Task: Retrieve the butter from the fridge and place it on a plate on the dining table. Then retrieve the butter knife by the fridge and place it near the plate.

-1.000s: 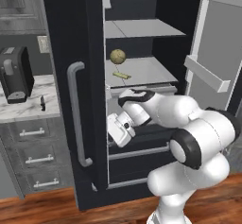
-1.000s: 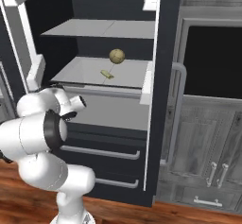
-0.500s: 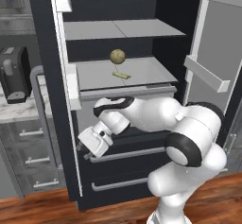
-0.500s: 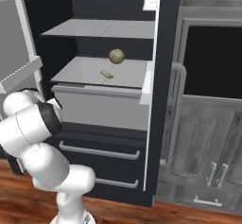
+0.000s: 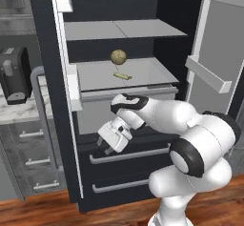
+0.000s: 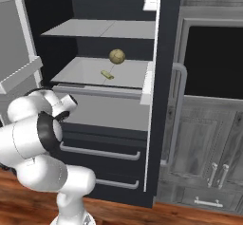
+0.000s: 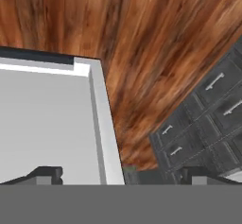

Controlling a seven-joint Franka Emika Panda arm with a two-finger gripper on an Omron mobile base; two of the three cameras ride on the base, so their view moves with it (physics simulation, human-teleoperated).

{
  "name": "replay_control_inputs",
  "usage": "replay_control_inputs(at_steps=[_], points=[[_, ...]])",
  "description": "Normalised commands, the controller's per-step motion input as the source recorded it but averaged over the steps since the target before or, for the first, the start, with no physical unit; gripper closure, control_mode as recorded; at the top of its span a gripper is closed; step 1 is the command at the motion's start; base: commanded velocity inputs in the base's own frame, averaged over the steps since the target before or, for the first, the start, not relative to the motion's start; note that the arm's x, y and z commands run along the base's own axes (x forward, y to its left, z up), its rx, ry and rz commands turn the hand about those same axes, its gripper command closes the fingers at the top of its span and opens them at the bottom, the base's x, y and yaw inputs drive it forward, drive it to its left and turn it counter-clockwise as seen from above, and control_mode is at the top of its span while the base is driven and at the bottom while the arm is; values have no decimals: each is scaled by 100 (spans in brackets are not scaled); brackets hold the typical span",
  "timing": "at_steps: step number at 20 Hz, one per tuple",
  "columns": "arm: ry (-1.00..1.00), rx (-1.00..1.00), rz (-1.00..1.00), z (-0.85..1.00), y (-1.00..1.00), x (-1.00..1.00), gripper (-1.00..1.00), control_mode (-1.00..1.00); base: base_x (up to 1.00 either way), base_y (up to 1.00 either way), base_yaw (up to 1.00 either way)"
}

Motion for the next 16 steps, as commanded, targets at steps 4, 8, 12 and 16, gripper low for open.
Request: replay_control_inputs(at_steps=[4, 8, 12, 16], points=[[-34, -17, 4, 0, -100, 16, -100, -100, 0, 0, 0], [-29, -28, 24, 1, -100, 21, -100, -100, 0, 0, 0], [-31, -31, 38, 4, -100, 12, -100, -100, 0, 0, 0], [-28, -28, 63, 13, -86, 0, -100, -100, 0, 0, 0]])
